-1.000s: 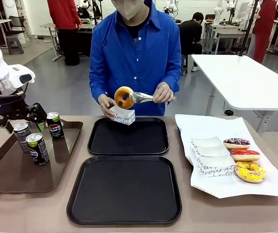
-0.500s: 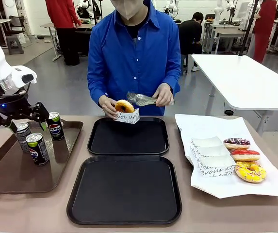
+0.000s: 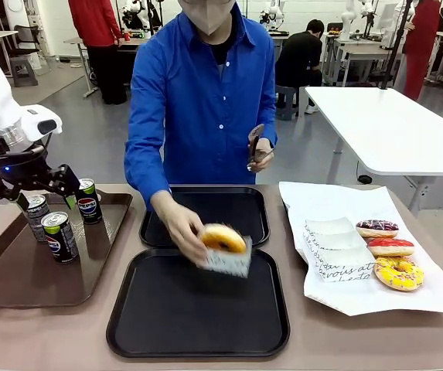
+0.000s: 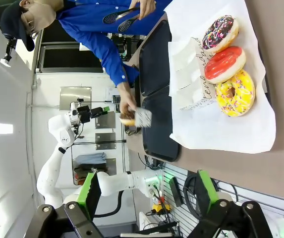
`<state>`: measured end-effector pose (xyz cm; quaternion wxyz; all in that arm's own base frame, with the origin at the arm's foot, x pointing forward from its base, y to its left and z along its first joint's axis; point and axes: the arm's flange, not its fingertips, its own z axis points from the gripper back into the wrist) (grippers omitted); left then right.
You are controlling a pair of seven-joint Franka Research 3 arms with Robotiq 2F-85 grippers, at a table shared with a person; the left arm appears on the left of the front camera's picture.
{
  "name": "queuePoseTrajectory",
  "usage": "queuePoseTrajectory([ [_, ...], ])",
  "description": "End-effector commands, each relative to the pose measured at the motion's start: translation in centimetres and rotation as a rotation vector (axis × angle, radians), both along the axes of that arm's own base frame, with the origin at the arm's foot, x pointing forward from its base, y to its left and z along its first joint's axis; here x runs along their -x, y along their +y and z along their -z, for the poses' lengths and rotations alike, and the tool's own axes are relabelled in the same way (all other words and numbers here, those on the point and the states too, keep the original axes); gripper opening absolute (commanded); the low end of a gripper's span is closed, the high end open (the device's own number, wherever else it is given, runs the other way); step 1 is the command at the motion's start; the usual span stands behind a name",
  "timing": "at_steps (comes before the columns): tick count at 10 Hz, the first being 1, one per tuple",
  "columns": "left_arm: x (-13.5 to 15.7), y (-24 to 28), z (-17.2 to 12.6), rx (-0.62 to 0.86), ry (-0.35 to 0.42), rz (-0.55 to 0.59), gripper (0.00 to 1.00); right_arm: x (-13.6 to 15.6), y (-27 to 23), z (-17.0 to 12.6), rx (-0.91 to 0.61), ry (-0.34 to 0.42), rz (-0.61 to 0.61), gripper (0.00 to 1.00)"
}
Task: Set up donuts and drinks on trays.
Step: Pick up one Pepsi coke and place it on the Flat Tray.
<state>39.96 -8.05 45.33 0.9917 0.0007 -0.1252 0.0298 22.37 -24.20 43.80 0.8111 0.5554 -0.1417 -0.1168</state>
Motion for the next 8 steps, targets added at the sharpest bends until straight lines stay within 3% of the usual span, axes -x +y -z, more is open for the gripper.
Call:
queuePoseTrajectory([
  [1,-1.4,-1.0,1.1,-0.097,0.005,0.031,1.00,-0.3,0.1,0.0,-0.017,-0.018,0.003,1.00],
  [3,-2.1,-1.1,2.9,-0.149,0.044,0.017,1.00,-0.3,0.1,0.0,-0.017,-0.018,0.003,1.00],
  [8,-4.4,-0.4,4.5,-0.070,0.109,-0.061,1.00,-0.3,0.1,0.0,-0.017,-0.018,0.003,1.00],
])
